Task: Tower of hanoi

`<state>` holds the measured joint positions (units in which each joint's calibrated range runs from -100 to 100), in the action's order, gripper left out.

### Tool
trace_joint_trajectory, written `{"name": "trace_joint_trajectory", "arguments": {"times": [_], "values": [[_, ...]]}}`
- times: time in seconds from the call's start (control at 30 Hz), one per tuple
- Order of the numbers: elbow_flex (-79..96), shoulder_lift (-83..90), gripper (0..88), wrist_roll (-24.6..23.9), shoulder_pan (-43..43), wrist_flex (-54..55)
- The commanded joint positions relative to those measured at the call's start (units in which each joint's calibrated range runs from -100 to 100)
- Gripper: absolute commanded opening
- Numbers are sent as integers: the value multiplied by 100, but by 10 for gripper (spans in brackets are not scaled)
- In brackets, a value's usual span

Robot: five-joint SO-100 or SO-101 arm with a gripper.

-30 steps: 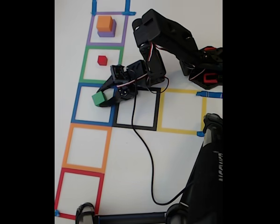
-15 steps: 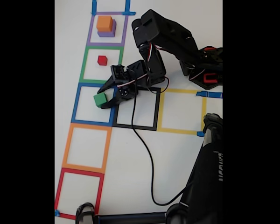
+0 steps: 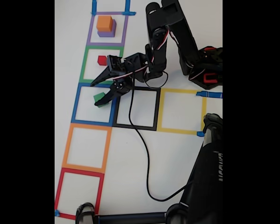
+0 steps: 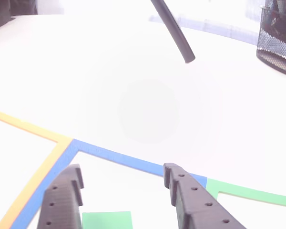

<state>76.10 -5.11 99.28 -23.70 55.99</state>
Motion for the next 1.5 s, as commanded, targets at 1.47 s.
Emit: {"name": "trace_joint_trajectory", "arguments": {"times": [1.47], "values": [[-3155,6990,144,72,4144,-12570]]}}
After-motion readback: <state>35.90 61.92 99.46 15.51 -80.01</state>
